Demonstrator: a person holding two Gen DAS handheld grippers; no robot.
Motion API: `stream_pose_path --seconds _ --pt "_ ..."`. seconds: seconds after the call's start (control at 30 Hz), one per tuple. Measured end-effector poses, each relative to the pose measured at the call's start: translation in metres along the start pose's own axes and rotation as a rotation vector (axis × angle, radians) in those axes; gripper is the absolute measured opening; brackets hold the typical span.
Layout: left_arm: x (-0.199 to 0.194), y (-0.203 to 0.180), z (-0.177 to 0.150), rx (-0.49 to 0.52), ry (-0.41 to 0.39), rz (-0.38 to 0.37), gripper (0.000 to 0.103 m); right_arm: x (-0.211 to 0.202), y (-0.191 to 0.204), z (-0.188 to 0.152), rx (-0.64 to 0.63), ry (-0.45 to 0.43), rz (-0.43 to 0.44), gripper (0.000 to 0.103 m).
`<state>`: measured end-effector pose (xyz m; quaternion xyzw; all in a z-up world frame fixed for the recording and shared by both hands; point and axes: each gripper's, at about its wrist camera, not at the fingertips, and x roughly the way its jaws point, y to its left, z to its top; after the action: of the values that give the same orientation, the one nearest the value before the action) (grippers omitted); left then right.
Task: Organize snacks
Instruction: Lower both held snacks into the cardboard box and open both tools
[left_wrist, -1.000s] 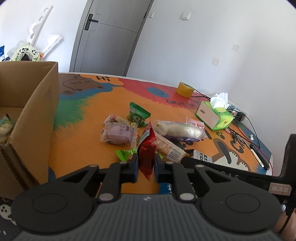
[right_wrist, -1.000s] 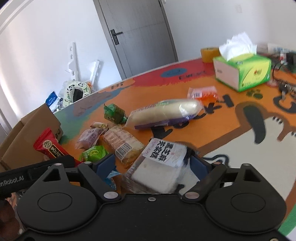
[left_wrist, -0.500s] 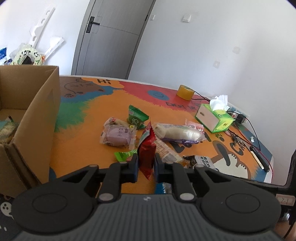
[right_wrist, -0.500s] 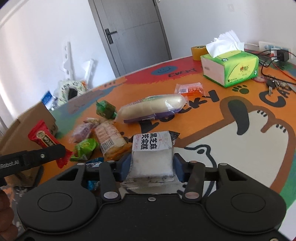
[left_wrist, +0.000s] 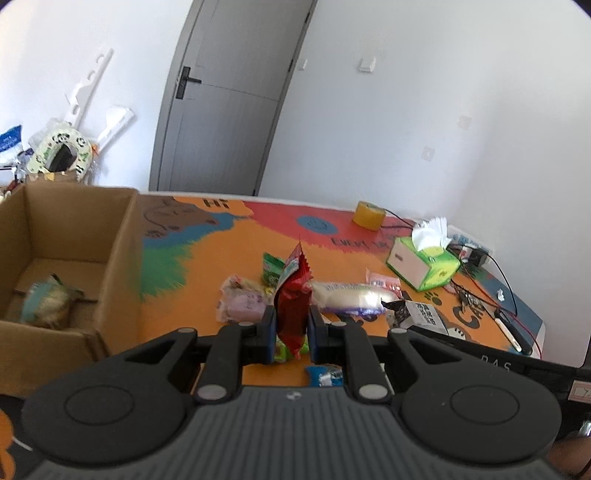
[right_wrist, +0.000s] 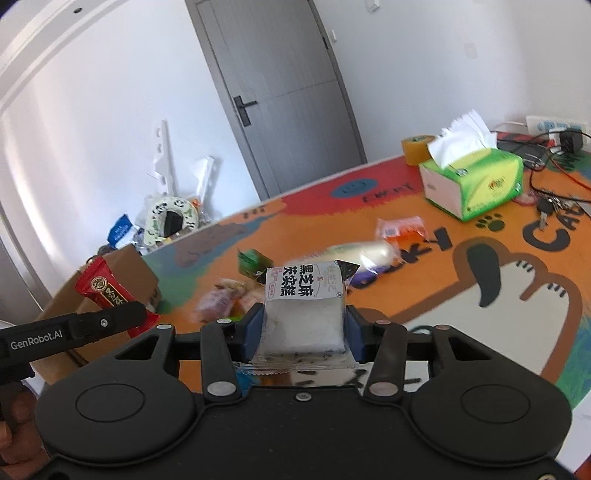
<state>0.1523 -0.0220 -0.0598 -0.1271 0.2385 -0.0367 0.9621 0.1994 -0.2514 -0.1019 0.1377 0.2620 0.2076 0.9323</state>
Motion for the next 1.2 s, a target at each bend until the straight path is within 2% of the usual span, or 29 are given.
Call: stream_pose_path --seconds 0.37,0.73,1.2 --pt "-0.034 0.023 0.019 -0.019 -0.089 0.045 0.016 -0.003 0.04 0.015 -0.044 -0.045 0.08 0.046" --pt "-0.054 0.057 0.029 -0.073 -0.143 0.086 0.016 0.004 0.085 0.026 -0.111 -0.069 0.15 0.046" --pt "-0.061 0.104 0.036 -0.142 -0.164 0.169 0.016 0.033 0.141 0.029 -0.166 -0.033 0.245 0.046"
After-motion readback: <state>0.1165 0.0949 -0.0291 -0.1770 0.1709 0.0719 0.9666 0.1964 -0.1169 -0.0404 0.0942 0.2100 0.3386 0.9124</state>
